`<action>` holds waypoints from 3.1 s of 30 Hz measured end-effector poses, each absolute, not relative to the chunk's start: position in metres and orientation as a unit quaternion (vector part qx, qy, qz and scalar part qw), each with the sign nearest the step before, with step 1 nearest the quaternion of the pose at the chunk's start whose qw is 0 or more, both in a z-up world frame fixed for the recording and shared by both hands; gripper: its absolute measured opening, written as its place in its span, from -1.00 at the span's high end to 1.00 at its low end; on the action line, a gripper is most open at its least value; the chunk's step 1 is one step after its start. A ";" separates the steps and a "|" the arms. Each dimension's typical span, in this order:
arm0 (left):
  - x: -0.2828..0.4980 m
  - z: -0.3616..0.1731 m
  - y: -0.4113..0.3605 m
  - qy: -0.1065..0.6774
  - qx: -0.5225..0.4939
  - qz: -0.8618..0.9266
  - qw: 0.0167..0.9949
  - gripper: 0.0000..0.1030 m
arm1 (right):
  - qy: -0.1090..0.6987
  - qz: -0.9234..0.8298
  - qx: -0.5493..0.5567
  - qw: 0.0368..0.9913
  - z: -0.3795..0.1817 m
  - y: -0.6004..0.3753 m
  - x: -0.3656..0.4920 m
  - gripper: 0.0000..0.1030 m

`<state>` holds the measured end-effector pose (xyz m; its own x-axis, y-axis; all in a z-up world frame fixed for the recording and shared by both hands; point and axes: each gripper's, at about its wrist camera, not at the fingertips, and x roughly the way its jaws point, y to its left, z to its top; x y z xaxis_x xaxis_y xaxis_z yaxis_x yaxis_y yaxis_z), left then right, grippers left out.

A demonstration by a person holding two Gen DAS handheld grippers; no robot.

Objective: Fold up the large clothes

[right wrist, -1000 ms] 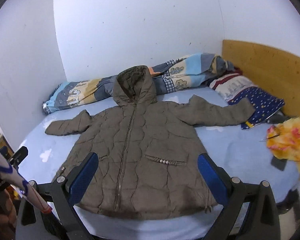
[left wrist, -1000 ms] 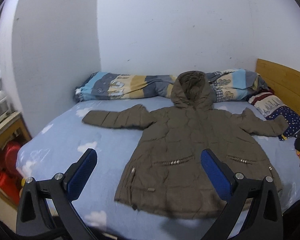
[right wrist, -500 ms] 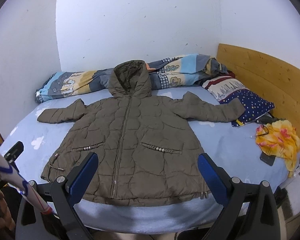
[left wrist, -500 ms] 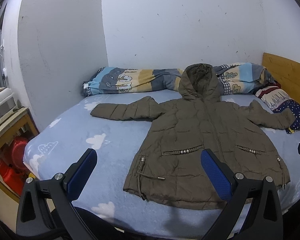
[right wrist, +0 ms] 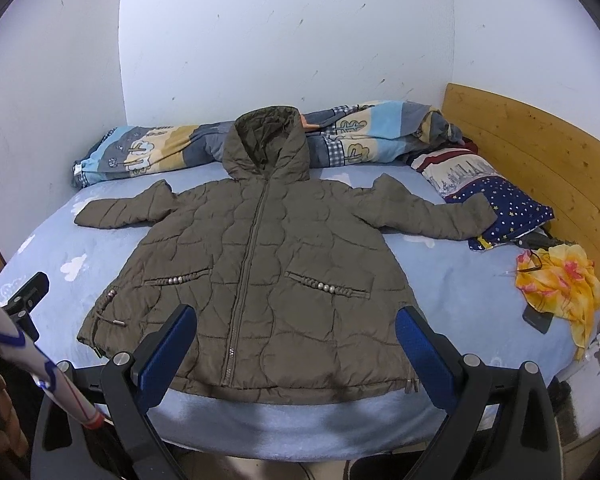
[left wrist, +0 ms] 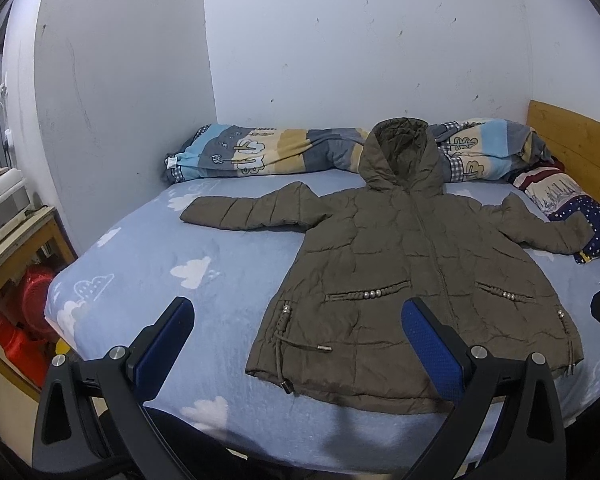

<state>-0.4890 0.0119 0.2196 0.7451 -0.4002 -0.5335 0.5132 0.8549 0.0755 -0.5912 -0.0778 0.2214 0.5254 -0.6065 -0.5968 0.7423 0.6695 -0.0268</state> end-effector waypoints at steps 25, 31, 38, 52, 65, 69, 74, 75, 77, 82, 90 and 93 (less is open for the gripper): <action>-0.465 0.205 -0.028 0.269 0.129 -0.273 0.914 -1.00 | 0.317 -0.387 0.161 0.850 0.197 -0.121 -0.600 -0.97; -0.419 0.218 -0.095 0.262 0.136 -0.291 0.910 -1.00 | 0.316 -0.404 0.204 0.834 0.195 -0.181 -0.617 -0.97; -0.360 0.180 -0.169 0.250 0.141 -0.296 0.911 -1.00 | 0.296 -0.428 0.280 0.807 0.191 -0.302 -0.650 -0.97; -0.312 0.127 -0.198 0.327 0.190 -0.294 0.878 -1.00 | 0.212 -0.507 0.438 0.711 0.146 -0.587 -0.724 -0.46; -0.298 0.106 -0.211 0.348 0.202 -0.281 0.871 -1.00 | 0.202 -0.552 0.457 0.668 0.094 -0.709 -0.734 0.12; -0.296 0.097 -0.213 0.360 0.208 -0.276 0.867 -1.00 | 0.211 -0.560 0.447 0.664 0.085 -0.715 -0.732 0.45; -0.295 0.100 -0.210 0.361 0.197 -0.275 0.869 -1.00 | 0.197 -0.564 0.425 0.680 0.100 -0.700 -0.733 0.65; -0.295 0.102 -0.209 0.360 0.195 -0.275 0.870 -1.00 | 0.192 -0.564 0.423 0.683 0.105 -0.696 -0.733 0.66; -0.295 0.103 -0.209 0.359 0.193 -0.275 0.871 -1.00 | 0.183 -0.565 0.419 0.687 0.115 -0.689 -0.734 0.67; -0.294 0.110 -0.203 0.356 0.183 -0.278 0.873 -1.00 | 0.167 -0.574 0.406 0.691 0.152 -0.670 -0.738 0.67; -0.292 0.124 -0.190 0.347 0.164 -0.276 0.881 -1.00 | 0.149 -0.573 0.374 0.714 0.231 -0.636 -0.722 0.68; -0.290 0.129 -0.182 0.342 0.158 -0.273 0.885 -1.00 | 0.146 -0.569 0.360 0.725 0.259 -0.620 -0.711 0.68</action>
